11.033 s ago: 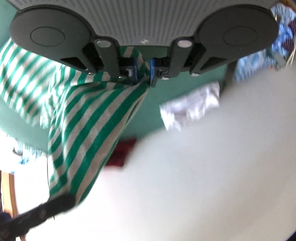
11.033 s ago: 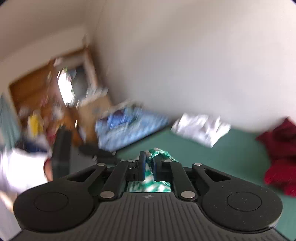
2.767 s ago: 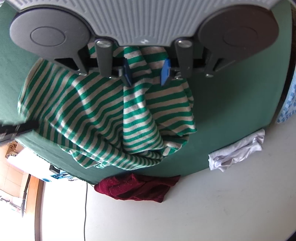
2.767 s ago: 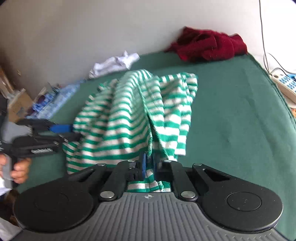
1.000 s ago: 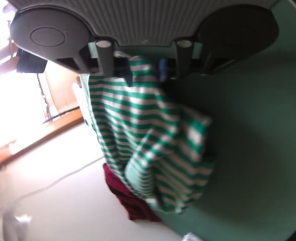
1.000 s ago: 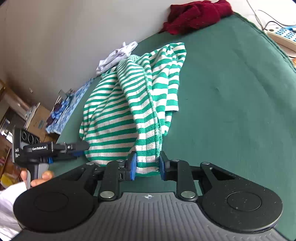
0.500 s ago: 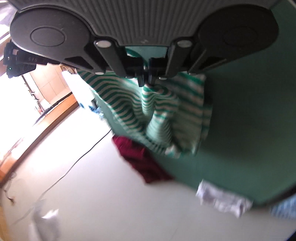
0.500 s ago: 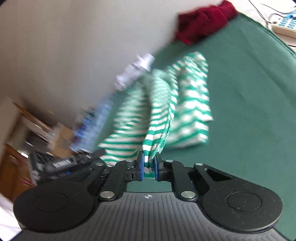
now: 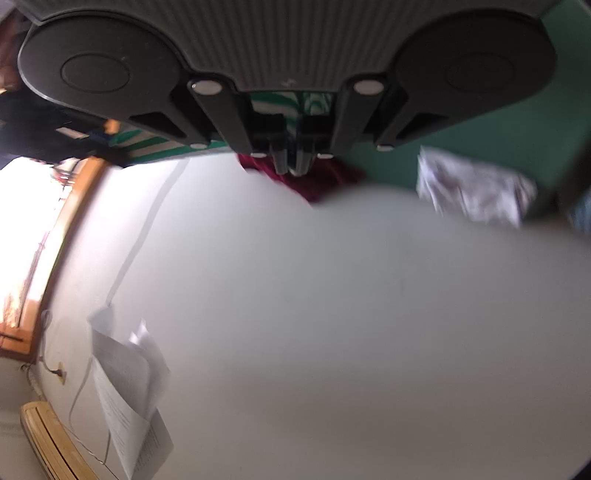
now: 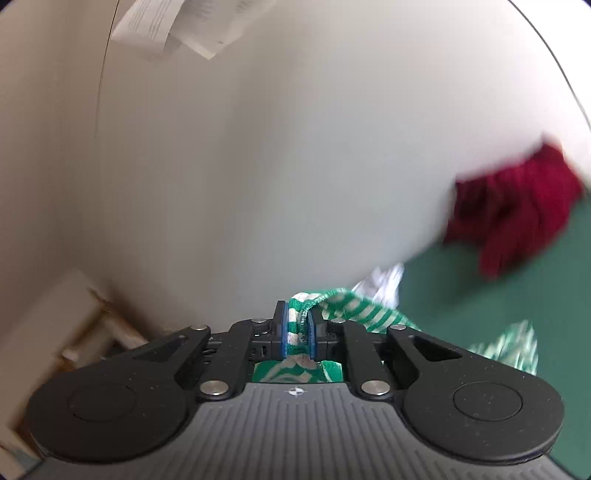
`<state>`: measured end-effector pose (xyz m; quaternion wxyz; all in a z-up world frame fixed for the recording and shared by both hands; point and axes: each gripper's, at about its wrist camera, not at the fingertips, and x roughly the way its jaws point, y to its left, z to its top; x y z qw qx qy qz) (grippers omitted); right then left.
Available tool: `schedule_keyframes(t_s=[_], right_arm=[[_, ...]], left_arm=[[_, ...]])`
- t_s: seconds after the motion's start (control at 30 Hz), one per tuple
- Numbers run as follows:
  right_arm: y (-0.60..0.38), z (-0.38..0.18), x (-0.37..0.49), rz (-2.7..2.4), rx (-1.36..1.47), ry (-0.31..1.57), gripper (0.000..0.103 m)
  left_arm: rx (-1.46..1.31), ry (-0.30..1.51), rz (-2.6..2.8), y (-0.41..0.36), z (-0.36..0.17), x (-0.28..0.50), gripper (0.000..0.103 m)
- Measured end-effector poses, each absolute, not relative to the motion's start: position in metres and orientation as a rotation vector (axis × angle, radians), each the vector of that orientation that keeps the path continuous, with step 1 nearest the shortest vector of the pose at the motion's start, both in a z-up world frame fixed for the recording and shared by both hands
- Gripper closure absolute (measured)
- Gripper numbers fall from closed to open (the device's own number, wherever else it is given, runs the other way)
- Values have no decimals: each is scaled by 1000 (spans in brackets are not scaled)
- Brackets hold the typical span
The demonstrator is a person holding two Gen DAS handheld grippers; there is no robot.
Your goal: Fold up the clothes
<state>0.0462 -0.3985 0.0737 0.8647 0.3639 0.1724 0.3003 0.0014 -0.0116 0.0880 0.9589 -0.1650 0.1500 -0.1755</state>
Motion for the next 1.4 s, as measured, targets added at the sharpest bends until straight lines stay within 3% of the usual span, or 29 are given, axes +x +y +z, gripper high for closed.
schedule_keyframes(t_s=[0.23, 0.37, 0.4, 0.43, 0.47, 0.53, 0.63, 0.77, 0.87, 0.93, 1.03, 1.4], right_arm=[[-374, 114, 86, 595, 623, 332, 92], [-367, 116, 88, 573, 560, 342, 92], [-367, 115, 88, 574, 556, 341, 92], [-368, 113, 88, 581, 564, 341, 92], [-369, 111, 88, 590, 575, 342, 92], [-371, 109, 88, 594, 590, 342, 92], [-370, 109, 86, 598, 593, 342, 92], [-367, 110, 81, 602, 582, 342, 92], [-366, 110, 80, 602, 576, 341, 92], [-366, 110, 81, 596, 581, 341, 92], [-368, 110, 83, 575, 580, 345, 92], [-384, 120, 113, 463, 641, 268, 92]], left_arm=[[-338, 278, -322, -5, 116, 38, 103], [-244, 325, -409, -19, 100, 26, 102], [-190, 334, -429, -26, 91, 20, 97], [-116, 350, -434, -34, 80, 17, 83], [-42, 366, -440, -41, 69, 14, 76], [51, 385, -458, -47, 47, 13, 75], [114, 416, -468, -46, 17, 22, 51], [24, 474, -464, -34, -9, 46, 53], [-19, 454, -509, -40, -13, 54, 38], [-18, 453, -544, -49, -14, 62, 40], [0, 463, -553, -61, -9, 73, 102], [238, 235, -438, -57, 72, 72, 103]])
